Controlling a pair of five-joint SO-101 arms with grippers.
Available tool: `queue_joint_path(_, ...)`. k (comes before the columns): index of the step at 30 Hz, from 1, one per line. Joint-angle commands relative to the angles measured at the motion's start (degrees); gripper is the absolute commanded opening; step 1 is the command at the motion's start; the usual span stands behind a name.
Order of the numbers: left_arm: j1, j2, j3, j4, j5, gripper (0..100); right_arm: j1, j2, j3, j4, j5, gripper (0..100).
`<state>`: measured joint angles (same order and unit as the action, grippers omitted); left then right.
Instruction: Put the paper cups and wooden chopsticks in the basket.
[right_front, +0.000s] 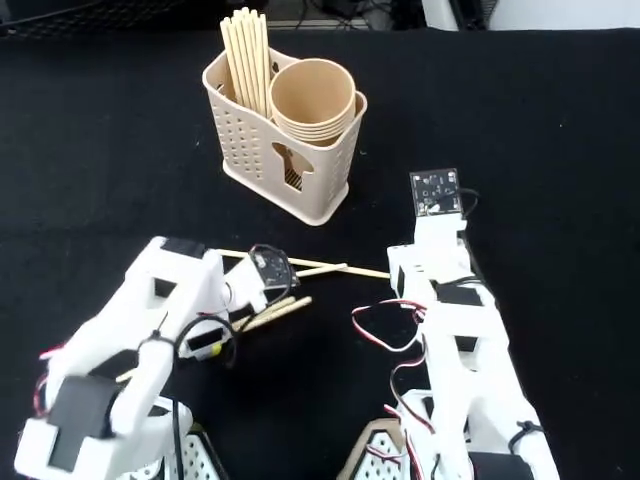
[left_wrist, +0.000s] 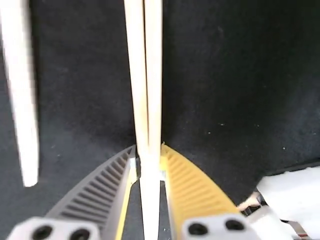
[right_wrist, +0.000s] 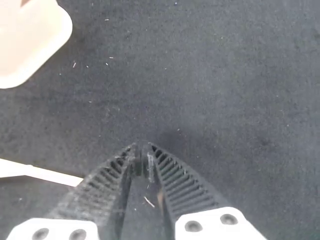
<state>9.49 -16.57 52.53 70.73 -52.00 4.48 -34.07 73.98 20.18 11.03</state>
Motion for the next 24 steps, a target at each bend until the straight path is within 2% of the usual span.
queue_joint_path(1, -0.48, -8.35, 0.48, 2.81, -0.26, 3, 0.53, -0.13, 0.04, -1.23, 0.00, 3.9)
queue_joint_path(6, -0.92, -14.42, 2.42, 2.64, -0.18, 3, 0.53, -0.13, 0.04, -1.14, 0.00, 3.9)
queue_joint_path(10, -1.01, -17.67, 0.92, 3.25, 4.40, 3, 0.62, -0.13, 0.04, -1.14, 0.00, 3.9)
queue_joint_path(12, -1.01, -20.22, -0.40, 6.15, 4.92, 3, 0.62, -0.13, 0.04, -1.14, 0.00, 3.9)
queue_joint_path(15, -1.36, -26.46, -1.89, 10.81, 4.66, 3, 0.62, -0.13, 0.04, -1.14, 0.00, 3.9)
queue_joint_path(20, -5.49, -40.44, -6.81, 11.69, 5.36, 3, 0.53, -0.13, 0.04, -1.23, 0.00, 3.9)
queue_joint_path(24, -6.46, -47.91, -10.33, 6.07, 14.59, 3, 0.44, -0.13, 0.04, -1.23, 0.00, 3.9)
